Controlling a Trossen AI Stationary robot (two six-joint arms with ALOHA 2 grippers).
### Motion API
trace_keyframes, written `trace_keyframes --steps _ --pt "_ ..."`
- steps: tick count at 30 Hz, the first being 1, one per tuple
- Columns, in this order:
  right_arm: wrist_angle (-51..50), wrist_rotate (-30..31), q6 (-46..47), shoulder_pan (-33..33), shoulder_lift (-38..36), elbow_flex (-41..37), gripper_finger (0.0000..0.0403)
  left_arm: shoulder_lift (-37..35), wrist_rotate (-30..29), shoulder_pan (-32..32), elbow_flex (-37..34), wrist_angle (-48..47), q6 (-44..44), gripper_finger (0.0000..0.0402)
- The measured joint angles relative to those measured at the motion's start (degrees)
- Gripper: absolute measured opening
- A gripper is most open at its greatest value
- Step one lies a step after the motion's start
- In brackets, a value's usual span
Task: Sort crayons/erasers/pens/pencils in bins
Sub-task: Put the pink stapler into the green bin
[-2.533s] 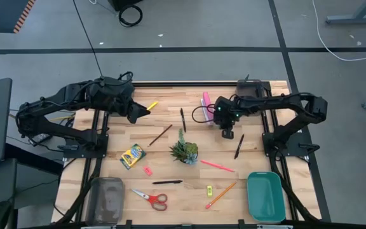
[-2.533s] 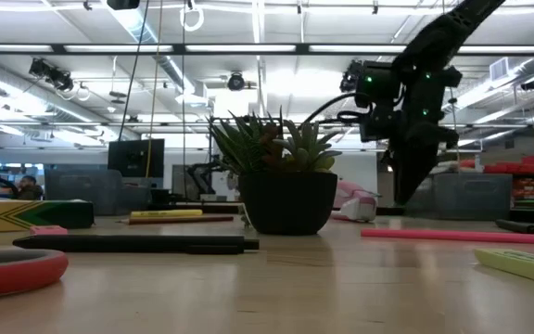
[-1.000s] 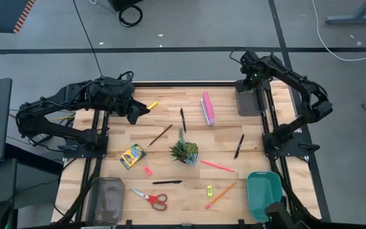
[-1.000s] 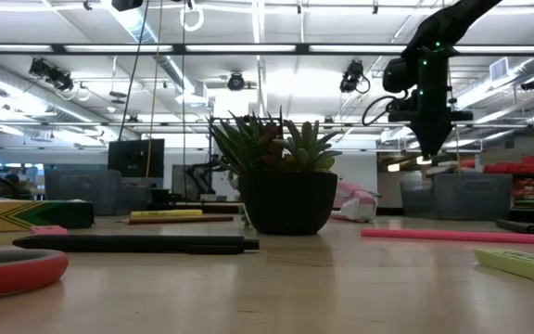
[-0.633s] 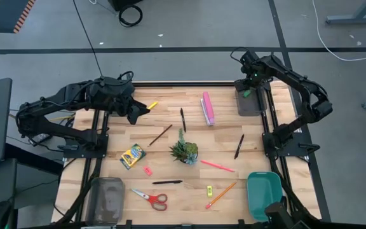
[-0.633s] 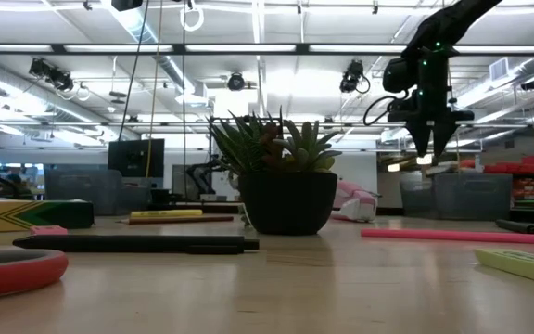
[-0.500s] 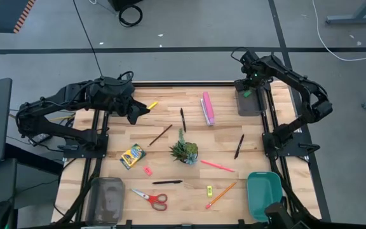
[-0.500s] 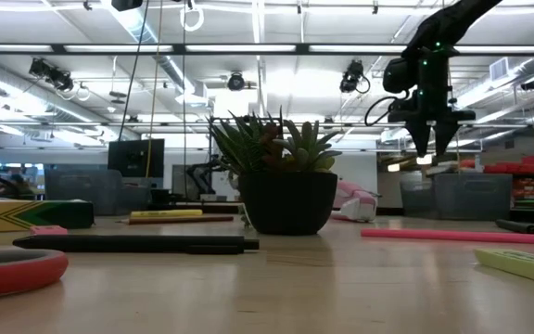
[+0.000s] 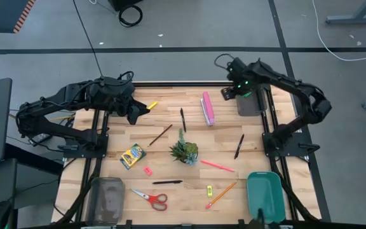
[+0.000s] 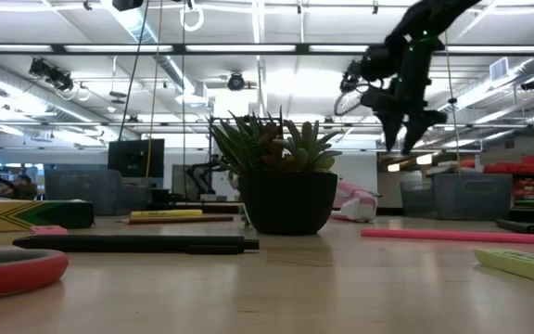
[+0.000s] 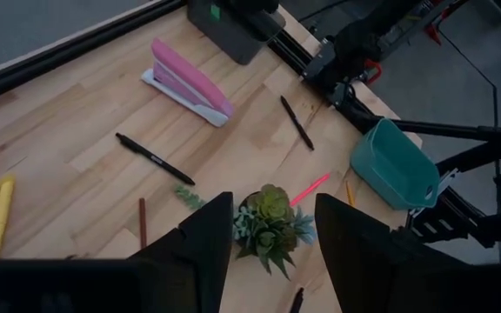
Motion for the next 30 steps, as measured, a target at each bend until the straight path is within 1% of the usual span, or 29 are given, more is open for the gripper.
trace_keyframes --steps 5,8,10,13,15,18,22,26,30 --pt "7.5 0.4 8.12 9.73 0.0 0.0 0.0221 0.0 0.01 0.0 0.0 0.46 -0.02 0.0173" --pt "13.36 4.29 11.54 14.92 0.04 0.0 0.0221 0.0 0.01 0.0 0.0 0.83 -0.04 0.0173" --pt "14.93 7.23 13.71 17.04 0.45 0.01 0.022 0.02 0.01 0.0 0.0 0.84 -0.04 0.0172" --pt "14.79 7.19 15.53 17.45 2.34 0.0 0.0221 0.01 0.01 -0.02 0.0 0.84 -0.04 0.0173" --pt "14.66 5.08 15.73 17.37 4.37 0.0 0.023 0.0 0.01 -0.02 0.0 0.84 -0.02 0.0174" --pt "14.23 4.37 16.42 17.43 7.78 0.0 0.025 0.01 0.03 -0.02 0.0 0.84 0.0 0.0172" --pt "14.28 5.53 21.62 16.39 10.57 0.0 0.0281 0.01 0.03 -0.02 0.0 0.82 0.57 0.0174" --pt "14.47 5.8 21.54 15.45 11.78 0.0 0.0306 0.01 0.05 -0.02 0.0 0.79 1.93 0.0172" --pt "16.0 4.84 21.07 15.55 13.08 0.0 0.0318 0.0 0.05 -0.01 0.0 0.79 1.91 0.0174"
